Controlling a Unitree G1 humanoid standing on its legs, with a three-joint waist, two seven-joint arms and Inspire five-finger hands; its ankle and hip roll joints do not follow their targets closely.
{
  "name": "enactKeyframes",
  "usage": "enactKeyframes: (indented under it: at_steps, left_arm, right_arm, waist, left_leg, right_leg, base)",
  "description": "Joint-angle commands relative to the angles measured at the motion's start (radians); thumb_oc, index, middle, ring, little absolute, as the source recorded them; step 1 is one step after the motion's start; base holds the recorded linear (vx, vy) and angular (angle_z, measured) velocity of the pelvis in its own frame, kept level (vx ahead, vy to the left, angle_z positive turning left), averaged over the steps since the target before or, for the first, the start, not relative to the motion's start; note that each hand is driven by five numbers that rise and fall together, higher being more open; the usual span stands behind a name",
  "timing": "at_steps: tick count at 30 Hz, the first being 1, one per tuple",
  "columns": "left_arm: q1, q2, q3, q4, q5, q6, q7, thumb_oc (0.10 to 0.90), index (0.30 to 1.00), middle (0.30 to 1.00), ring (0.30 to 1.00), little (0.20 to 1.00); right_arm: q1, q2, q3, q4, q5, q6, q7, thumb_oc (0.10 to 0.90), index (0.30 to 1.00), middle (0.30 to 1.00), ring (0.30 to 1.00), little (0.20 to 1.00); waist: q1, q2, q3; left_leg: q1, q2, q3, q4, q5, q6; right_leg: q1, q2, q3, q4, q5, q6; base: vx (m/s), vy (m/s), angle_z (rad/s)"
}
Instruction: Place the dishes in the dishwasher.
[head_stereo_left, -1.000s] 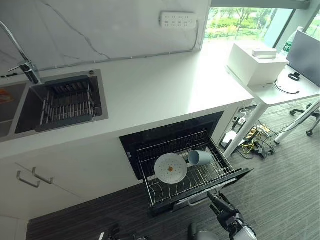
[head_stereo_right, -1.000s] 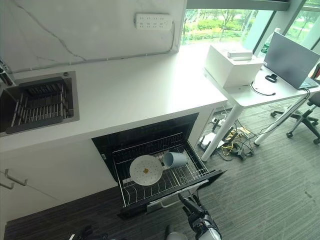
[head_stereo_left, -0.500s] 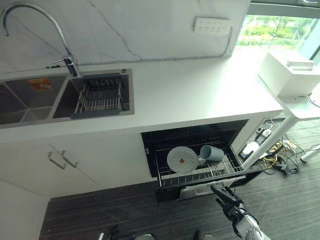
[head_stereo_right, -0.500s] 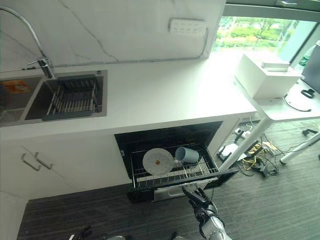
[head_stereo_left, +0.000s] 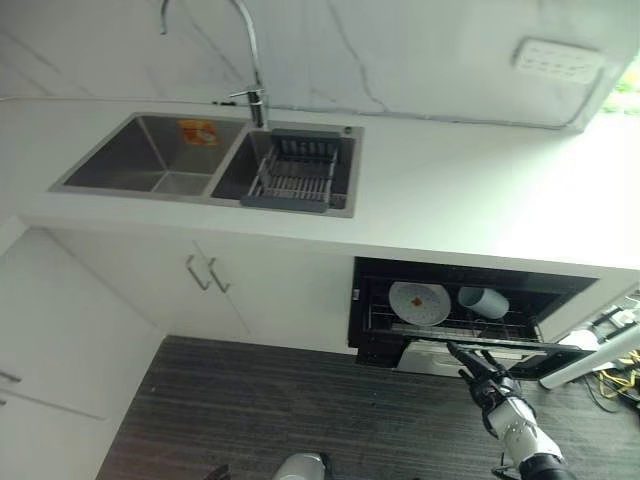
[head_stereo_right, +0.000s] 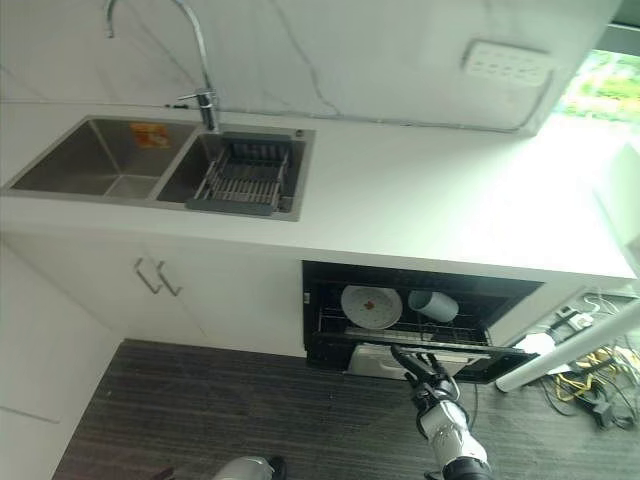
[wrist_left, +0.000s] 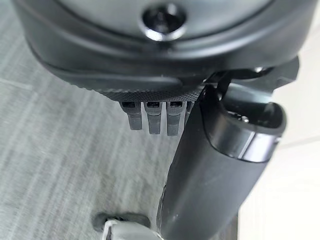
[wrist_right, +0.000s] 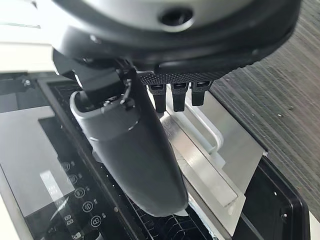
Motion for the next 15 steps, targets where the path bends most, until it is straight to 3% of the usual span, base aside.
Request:
enactKeyframes:
  at_steps: [1, 7, 15]
  left_arm:
    - [-0.034, 0.078, -0.028, 0.001, 0.009, -0.066, 0.005, 0.8, 0.9, 0.9, 0.9, 0.9]
    - [-0.034, 0.105, -0.049, 0.017, 0.032, -0.108, -0.017, 0.8, 0.9, 0.9, 0.9, 0.9]
    - [-0.034, 0.144, -0.063, -0.007, 0.033, -0.115, -0.038, 0.8, 0.9, 0.9, 0.9, 0.9]
  right_arm:
    - [-0.291, -0.042, 0.015, -0.012, -0.004, -0.072, 0.078, 0.8, 0.9, 0.9, 0.9, 0.9]
    - [-0.448, -0.164, -0.005, 0.174, -0.059, -0.082, 0.104, 0.8, 0.9, 0.9, 0.9, 0.9]
    - [-0.606, -0.316, -0.005, 0.321, -0.083, -0.078, 0.113, 0.8, 0.9, 0.9, 0.9, 0.9]
  waist:
    - [0.078, 0.013, -0.021]
    - [0.143, 0.018, -0.016]
    - [0.19, 0.033, -0.018]
  left_leg:
    - [0.03, 0.019, -0.005, -0.047, -0.027, -0.06]
    - [0.026, 0.002, -0.051, -0.047, -0.035, -0.071]
    - [0.001, -0.015, -0.087, -0.047, -0.011, -0.077]
  right_leg:
    - [0.019, -0.029, -0.03, 0.093, -0.11, 0.031]
    - [0.059, -0.048, -0.076, 0.093, -0.121, 0.045]
    - [0.085, -0.067, -0.145, 0.093, -0.107, 0.047]
  base:
    - [0.08, 0.022, 0.39]
    - [0.12, 0.007, 0.4]
    - [0.05, 0.03, 0.34]
